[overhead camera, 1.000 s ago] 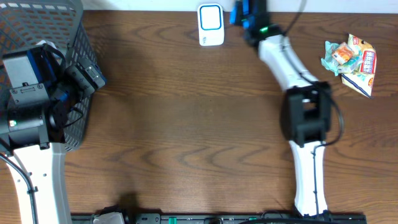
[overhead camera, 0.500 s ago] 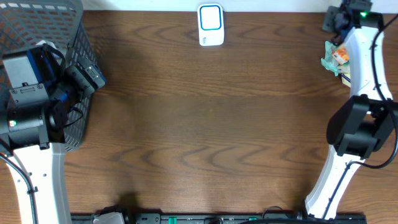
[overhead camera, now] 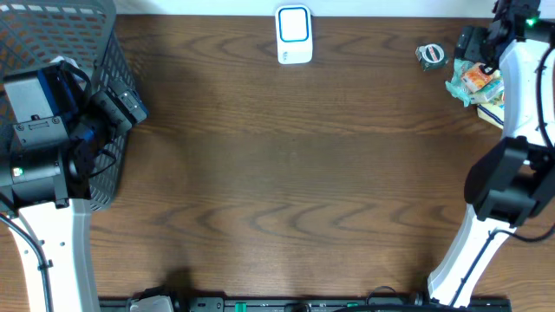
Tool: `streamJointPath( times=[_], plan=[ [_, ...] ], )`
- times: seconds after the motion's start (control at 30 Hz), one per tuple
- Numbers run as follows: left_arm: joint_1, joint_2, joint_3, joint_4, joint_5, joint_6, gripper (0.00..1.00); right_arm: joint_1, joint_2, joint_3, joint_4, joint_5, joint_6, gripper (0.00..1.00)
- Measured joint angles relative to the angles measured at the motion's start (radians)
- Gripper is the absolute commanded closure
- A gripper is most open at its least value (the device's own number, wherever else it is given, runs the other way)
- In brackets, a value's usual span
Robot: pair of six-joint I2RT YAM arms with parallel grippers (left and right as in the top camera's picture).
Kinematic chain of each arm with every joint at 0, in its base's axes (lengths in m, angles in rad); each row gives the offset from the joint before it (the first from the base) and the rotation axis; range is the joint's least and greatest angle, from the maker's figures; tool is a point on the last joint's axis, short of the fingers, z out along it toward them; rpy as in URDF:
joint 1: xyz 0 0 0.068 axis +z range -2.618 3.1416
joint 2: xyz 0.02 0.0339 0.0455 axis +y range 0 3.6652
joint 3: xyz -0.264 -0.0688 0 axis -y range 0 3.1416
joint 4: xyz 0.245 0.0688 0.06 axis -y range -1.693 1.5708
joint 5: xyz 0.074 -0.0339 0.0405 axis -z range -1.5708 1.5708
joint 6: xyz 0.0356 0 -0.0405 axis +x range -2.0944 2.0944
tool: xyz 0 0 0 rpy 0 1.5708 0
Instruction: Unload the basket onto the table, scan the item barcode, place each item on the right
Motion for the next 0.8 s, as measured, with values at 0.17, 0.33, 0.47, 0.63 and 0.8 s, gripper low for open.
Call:
streamJointPath(
  times=[0.17, 0.33, 0.47, 0.63, 0.8],
  plan=[
    [0.000, 0.000, 0.000, 0.000, 0.000, 0.000, 0.02, 0.005, -0.195, -0.002, -0.099, -0.114, 0.051, 0.01],
    [0.000, 0.000, 0.000, 0.000, 0.000, 0.000, 0.02, 0.041, -0.399, 0.004, -0.249, -0.210, 0.109, 0.01],
    [0.000, 0.000, 0.000, 0.000, 0.000, 0.000, 0.02, 0.106, -0.498, -0.017, -0.378, -0.228, 0.166, 0.06],
    [0.000, 0.000, 0.000, 0.001, 0.000, 0.000, 0.02, 0.257, -0.630, -0.208, -0.320, -0.241, 0.183, 0.05],
    [0.000, 0.000, 0.000, -0.001, 0.000, 0.000, 0.02, 0.330, -0.856, -0.525, -0.137, -0.247, 0.190, 0.01]
  ],
)
